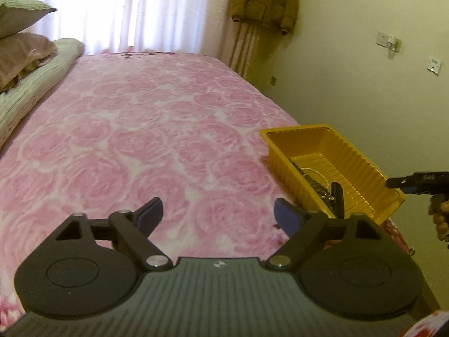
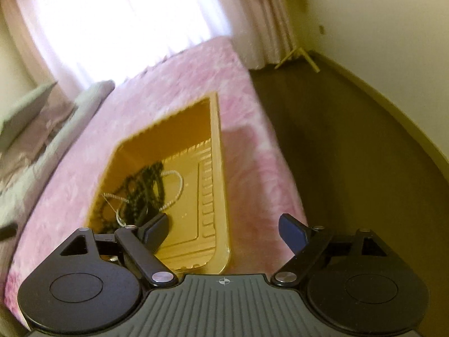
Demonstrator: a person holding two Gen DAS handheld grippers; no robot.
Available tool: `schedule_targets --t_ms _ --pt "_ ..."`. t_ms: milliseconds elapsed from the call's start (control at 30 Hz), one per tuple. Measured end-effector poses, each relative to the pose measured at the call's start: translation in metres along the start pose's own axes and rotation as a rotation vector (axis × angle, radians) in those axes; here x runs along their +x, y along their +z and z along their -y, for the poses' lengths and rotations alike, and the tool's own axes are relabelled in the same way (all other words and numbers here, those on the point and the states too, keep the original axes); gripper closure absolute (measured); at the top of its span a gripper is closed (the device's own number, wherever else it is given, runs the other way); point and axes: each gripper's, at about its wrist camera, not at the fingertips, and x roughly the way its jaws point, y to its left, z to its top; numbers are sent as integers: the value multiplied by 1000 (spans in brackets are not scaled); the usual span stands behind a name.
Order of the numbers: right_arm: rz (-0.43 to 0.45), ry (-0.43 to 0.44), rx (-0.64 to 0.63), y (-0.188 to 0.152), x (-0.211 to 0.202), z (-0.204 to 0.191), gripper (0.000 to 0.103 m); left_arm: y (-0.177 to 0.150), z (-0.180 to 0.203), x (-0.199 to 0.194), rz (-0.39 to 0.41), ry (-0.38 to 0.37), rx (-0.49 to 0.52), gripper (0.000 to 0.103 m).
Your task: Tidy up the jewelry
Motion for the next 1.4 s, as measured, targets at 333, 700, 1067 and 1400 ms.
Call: schedule_targets --t_ms 333,700,1067,1400 --pt "104 -57 -125 -28 -58 -89 18 -33 0 -24 -2 56 -83 1" --pt "-87 -94 -219 -92 -39 -145 18 -61 28 -48 -58 120 -120 1" --pt "-125 -101 -253 -110 -34 -163 18 -85 44 -52 -144 124 -141 1" --pt "-147 -99 -277 -118 -27 -176 18 -84 48 -50 -163 164 -123 1"
